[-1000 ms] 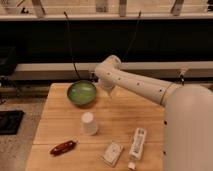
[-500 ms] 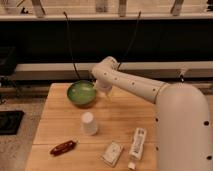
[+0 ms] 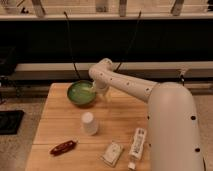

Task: Pick up the ceramic bowl

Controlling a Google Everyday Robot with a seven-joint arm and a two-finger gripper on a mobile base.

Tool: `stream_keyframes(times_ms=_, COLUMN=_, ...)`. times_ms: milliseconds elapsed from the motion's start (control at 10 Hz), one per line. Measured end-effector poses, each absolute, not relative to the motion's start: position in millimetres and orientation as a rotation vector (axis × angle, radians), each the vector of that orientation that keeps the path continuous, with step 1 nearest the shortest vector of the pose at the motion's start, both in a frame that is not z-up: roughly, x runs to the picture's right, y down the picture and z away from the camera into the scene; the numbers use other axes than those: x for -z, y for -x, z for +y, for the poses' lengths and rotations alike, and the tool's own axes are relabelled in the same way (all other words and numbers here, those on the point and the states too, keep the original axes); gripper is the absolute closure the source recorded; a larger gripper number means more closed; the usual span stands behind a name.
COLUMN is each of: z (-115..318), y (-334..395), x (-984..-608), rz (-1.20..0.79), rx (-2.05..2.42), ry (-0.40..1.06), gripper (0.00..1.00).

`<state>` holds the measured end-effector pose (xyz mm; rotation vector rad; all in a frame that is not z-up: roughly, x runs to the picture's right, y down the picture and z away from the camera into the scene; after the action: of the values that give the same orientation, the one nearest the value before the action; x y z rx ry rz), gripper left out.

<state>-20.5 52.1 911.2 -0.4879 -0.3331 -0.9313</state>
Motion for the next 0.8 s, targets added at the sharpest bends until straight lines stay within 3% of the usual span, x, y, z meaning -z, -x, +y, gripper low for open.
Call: stream_keyframes(times_ms=800, z=66, y=45, x=-930, rz=-0.375, rx=0.998, ry=0.544, gripper=0.2)
